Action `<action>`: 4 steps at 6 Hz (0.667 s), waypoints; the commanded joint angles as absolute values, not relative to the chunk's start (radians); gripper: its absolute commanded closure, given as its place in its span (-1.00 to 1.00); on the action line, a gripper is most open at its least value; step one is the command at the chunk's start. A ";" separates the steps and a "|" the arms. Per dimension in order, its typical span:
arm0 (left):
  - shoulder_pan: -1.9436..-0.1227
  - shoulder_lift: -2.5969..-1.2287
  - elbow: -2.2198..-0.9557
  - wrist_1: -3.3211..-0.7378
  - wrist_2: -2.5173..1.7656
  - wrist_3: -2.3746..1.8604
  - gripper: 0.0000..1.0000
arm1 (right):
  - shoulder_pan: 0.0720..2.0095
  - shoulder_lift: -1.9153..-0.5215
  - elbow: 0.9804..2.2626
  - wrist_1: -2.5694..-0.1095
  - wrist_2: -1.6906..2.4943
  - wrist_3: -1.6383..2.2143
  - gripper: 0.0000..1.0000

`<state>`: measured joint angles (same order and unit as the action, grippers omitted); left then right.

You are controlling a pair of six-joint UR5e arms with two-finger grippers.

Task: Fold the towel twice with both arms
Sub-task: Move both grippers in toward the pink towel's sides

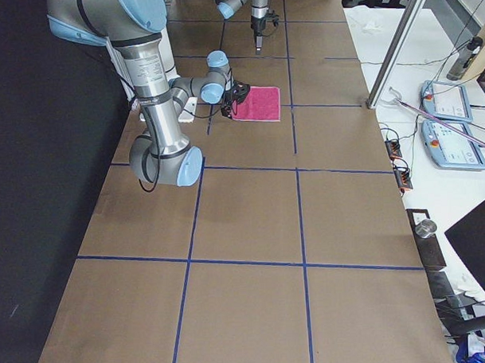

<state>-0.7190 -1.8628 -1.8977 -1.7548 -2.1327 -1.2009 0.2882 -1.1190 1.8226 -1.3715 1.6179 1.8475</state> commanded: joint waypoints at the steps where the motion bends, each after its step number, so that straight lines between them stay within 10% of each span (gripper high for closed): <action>1: -0.716 -1.865 -1.901 -1.755 -2.131 -1.209 -1.00 | 0.276 -1.118 1.799 -1.377 1.617 1.852 -0.65; 4: -0.716 -1.865 -1.904 -1.755 -2.131 -1.209 -1.00 | 0.276 -1.115 1.796 -1.378 1.617 1.852 -0.25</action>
